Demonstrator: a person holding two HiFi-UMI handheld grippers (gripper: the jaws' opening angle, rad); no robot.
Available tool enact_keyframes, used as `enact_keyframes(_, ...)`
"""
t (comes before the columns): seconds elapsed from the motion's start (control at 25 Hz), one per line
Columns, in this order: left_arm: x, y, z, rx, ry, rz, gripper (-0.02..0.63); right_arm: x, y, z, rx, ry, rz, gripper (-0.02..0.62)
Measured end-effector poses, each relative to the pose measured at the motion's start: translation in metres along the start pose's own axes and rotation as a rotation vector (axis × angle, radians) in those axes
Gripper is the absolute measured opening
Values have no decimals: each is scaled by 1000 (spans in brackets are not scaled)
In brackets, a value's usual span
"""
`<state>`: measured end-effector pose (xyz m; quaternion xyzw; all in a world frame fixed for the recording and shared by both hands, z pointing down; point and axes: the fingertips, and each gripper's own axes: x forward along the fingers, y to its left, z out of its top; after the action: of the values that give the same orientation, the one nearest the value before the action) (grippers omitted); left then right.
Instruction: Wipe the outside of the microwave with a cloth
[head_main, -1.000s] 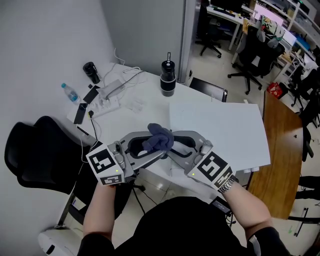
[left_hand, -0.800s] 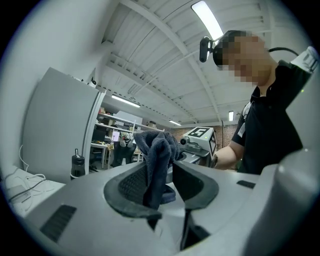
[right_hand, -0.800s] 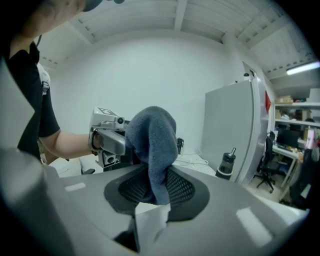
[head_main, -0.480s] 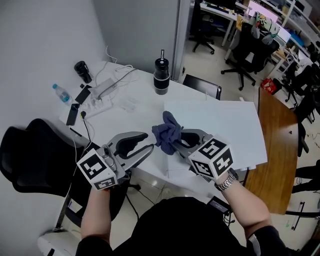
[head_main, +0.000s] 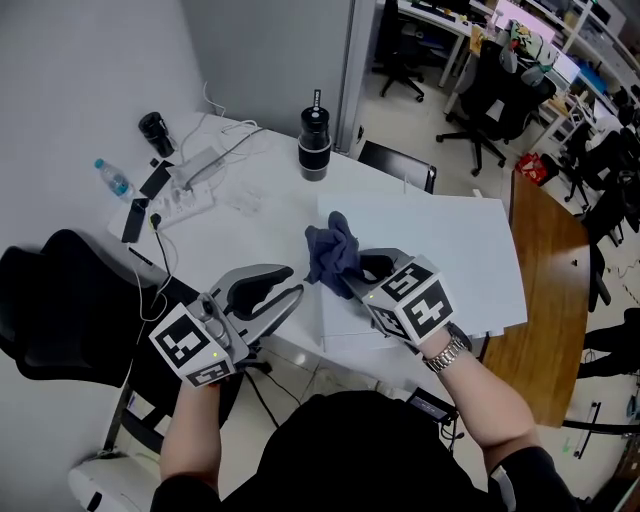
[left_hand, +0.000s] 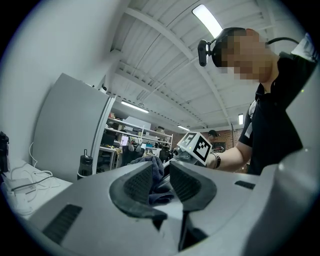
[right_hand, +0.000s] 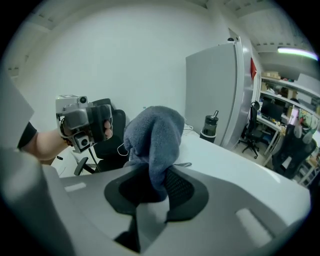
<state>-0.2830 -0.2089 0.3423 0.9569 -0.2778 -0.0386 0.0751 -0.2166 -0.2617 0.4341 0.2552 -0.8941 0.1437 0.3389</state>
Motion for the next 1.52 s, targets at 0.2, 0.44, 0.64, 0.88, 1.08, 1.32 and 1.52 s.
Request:
enact_keyframes(0.2, 0, -5, 3, 17, -28, 31, 81, -6, -10, -8, -7, 1, -24, 84)
enact_keyframes(0.44, 18, -20, 13, 43, -53, 79, 5, -33, -43, -26, 11, -3, -58, 84)
enact_keyframes(0.64, 39, -35, 16, 57, -44, 89, 5, -56, -68, -42, 33, -17, -77, 84)
enact_keyframes(0.88, 66, -55, 17, 76, -28, 94, 5, -80, -97, -63, 54, -32, -92, 84)
enact_keyframes(1.08, 90, -75, 19, 84, -9, 105, 5, -106, -123, -80, 64, -40, -104, 84)
enact_keyframes(1.32, 130, -106, 18, 94, 11, 112, 5, -147, -157, -108, 78, -47, -122, 84)
enact_keyframes(1.52, 134, -106, 6, 96, 20, 95, 5, -147, -169, -120, 86, -55, -157, 84)
